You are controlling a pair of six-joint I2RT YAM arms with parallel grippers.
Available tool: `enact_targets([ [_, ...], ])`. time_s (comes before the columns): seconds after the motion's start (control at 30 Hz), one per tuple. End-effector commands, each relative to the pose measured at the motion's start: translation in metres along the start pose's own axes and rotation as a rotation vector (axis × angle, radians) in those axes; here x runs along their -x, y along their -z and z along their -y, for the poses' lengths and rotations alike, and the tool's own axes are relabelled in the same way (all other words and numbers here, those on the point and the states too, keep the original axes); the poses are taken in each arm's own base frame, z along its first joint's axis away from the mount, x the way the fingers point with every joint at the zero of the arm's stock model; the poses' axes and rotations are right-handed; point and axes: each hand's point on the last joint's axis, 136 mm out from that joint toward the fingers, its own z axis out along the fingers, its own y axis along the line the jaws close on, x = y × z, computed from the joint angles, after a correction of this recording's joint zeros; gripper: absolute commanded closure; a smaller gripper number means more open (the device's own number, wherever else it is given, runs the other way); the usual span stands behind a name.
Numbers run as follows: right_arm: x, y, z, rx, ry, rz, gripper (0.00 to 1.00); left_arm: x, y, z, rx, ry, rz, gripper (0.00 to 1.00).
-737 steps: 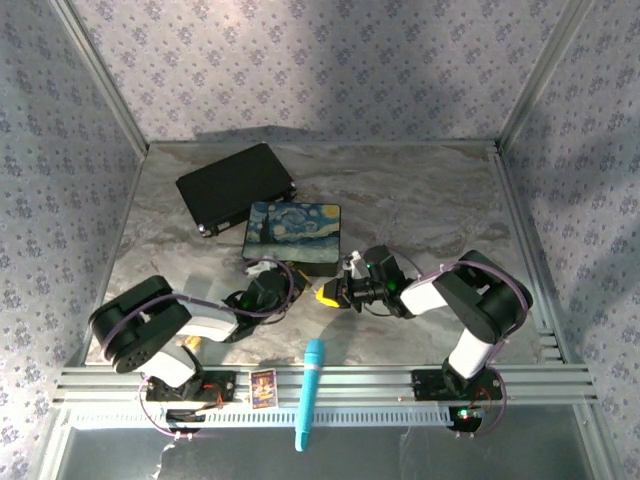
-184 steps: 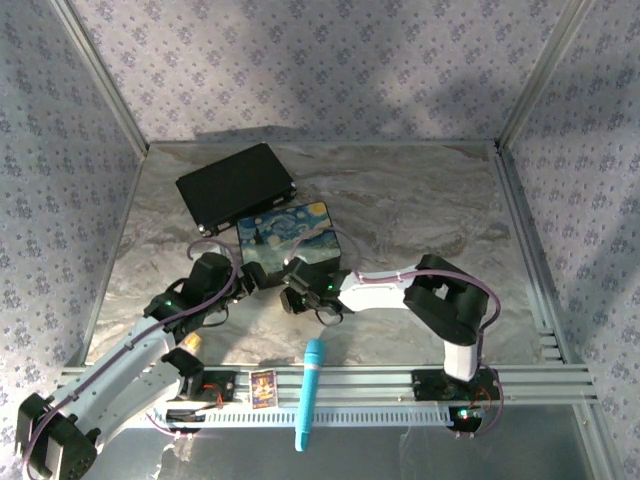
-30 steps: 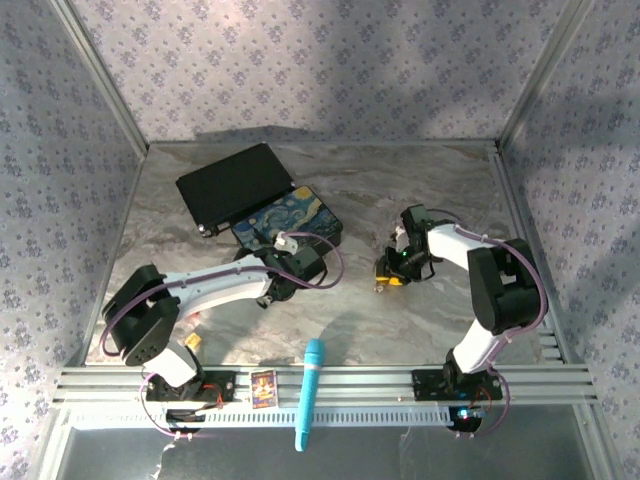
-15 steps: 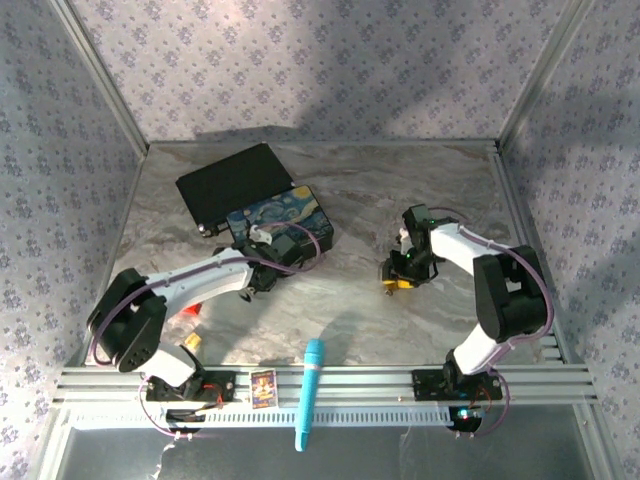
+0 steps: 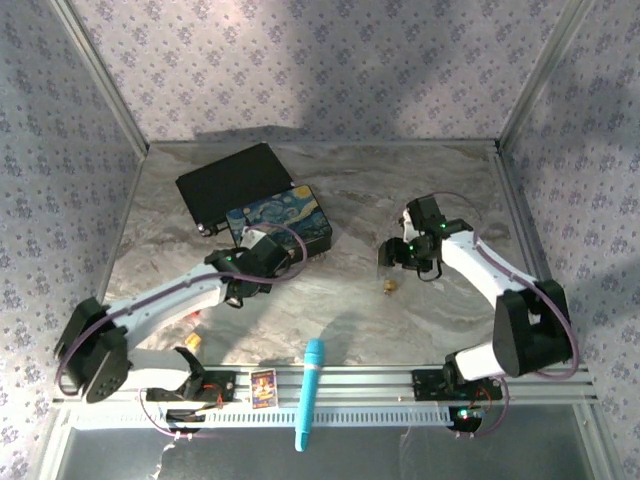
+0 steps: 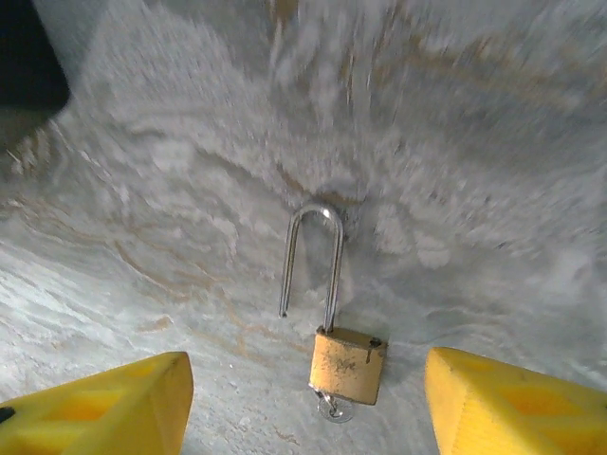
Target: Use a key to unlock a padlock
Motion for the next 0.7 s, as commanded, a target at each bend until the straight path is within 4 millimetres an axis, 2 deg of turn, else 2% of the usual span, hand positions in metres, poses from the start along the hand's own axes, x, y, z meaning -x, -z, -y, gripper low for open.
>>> enact_targets([
  [0.0, 0.032, 0.026, 0.0, -0.039, 0.078, 0.188, 0.32, 0.023, 0.02, 0.002, -0.099, 0.095, 0.129, 0.0],
  [0.1, 0.06, 0.058, 0.001, -0.059, 0.079, 0.395, 0.25, 0.045, 0.038, -0.011, -0.139, 0.204, 0.288, 0.0],
  [0.13, 0.067, 0.07, 0.003, -0.07, 0.057, 0.462, 0.18, 0.051, 0.041, -0.015, -0.149, 0.244, 0.334, 0.0],
  [0.17, 0.076, 0.084, 0.005, -0.08, 0.013, 0.541, 0.04, 0.059, 0.046, -0.023, -0.159, 0.288, 0.391, 0.0],
  [0.2, 0.082, 0.096, 0.006, -0.082, 0.0, 0.605, 0.01, 0.064, 0.046, -0.034, -0.15, 0.345, 0.431, 0.0],
  [0.3, 0.092, 0.122, 0.016, -0.132, -0.028, 0.704, 0.01, 0.071, 0.041, -0.064, -0.126, 0.48, 0.473, 0.0],
  [0.37, 0.096, 0.129, 0.025, -0.187, -0.023, 0.71, 0.01, 0.078, 0.036, -0.081, -0.089, 0.503, 0.496, 0.0],
  [0.53, 0.097, 0.121, 0.064, -0.4, 0.039, 0.676, 0.01, 0.079, 0.009, -0.126, 0.155, 0.511, 0.447, 0.0],
  [0.67, 0.1, 0.115, 0.092, -0.426, 0.014, 0.741, 0.01, 0.073, -0.017, -0.135, 0.224, 0.434, 0.41, 0.0],
])
